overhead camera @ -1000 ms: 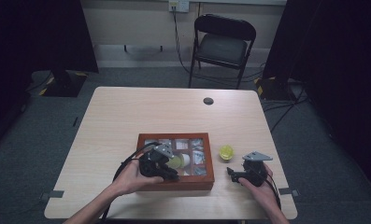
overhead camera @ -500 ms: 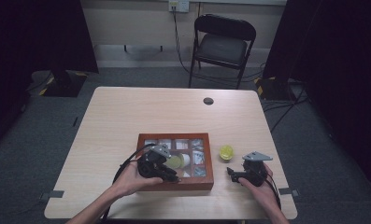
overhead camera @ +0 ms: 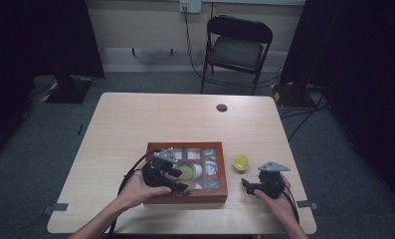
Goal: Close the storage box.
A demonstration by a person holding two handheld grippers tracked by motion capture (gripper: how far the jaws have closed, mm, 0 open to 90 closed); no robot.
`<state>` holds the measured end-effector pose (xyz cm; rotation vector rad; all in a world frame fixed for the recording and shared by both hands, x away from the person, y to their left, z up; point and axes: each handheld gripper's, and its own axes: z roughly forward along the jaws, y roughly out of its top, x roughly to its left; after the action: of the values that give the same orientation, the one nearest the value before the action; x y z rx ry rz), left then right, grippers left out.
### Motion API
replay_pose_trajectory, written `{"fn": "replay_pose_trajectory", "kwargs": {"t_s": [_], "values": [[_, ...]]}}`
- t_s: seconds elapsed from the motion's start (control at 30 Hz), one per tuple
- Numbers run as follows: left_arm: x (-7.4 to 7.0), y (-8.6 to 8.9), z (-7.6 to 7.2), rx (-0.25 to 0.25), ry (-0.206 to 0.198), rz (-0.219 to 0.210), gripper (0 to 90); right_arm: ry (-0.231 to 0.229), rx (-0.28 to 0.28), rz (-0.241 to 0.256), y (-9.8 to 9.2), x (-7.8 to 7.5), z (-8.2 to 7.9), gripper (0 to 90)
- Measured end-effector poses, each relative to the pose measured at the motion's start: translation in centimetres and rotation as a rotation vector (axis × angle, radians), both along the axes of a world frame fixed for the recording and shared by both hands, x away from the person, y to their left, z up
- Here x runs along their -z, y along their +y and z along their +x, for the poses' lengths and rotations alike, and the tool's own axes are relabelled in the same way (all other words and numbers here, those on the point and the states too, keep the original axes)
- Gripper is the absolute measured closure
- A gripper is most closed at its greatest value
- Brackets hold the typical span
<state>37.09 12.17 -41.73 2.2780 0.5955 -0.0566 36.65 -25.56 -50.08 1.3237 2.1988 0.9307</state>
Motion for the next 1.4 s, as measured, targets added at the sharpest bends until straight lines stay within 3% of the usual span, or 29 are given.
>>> {"fn": "replay_pose_trajectory", "kwargs": {"t_s": [0.17,0.33,0.47,0.57,0.63,0.73,0.83,1.07,1.23,1.4], "values": [[-0.5,1.6,0.3,-0.040,-0.011,-0.044,32.3,0.000,0.000,0.000,0.0,0.0,0.0,12.7],[-1.1,2.9,0.3,-0.066,-0.061,-0.036,27.6,0.000,0.000,-0.001,0.0,0.0,0.0,12.7],[-1.2,4.2,0.3,-0.096,-0.060,-0.044,22.3,0.000,0.000,-0.001,0.0,0.0,0.0,12.6],[-1.1,5.3,-0.1,-0.144,-0.055,-0.072,24.0,0.000,0.000,-0.001,0.0,0.0,0.0,12.7],[-0.8,5.9,-0.5,-0.166,-0.066,-0.049,24.0,0.000,0.000,-0.001,0.0,0.0,0.0,12.7],[-0.3,7.2,-0.9,-0.185,-0.052,-0.055,23.6,0.000,0.000,-0.001,0.0,0.0,0.0,12.7],[0.0,8.5,-1.1,-0.205,-0.061,-0.034,22.1,0.000,0.001,-0.001,0.0,0.0,0.0,12.7],[0.7,11.8,-1.0,-0.317,-0.048,-0.048,22.0,0.000,0.001,-0.001,0.0,0.0,0.0,12.7],[1.4,13.5,-1.1,-0.363,-0.058,0.003,21.8,0.000,0.001,-0.001,0.0,0.0,0.0,12.7],[2.3,15.3,-1.1,-0.450,-0.086,0.050,17.8,-0.001,0.000,-0.001,0.0,0.0,0.0,12.7]]}}
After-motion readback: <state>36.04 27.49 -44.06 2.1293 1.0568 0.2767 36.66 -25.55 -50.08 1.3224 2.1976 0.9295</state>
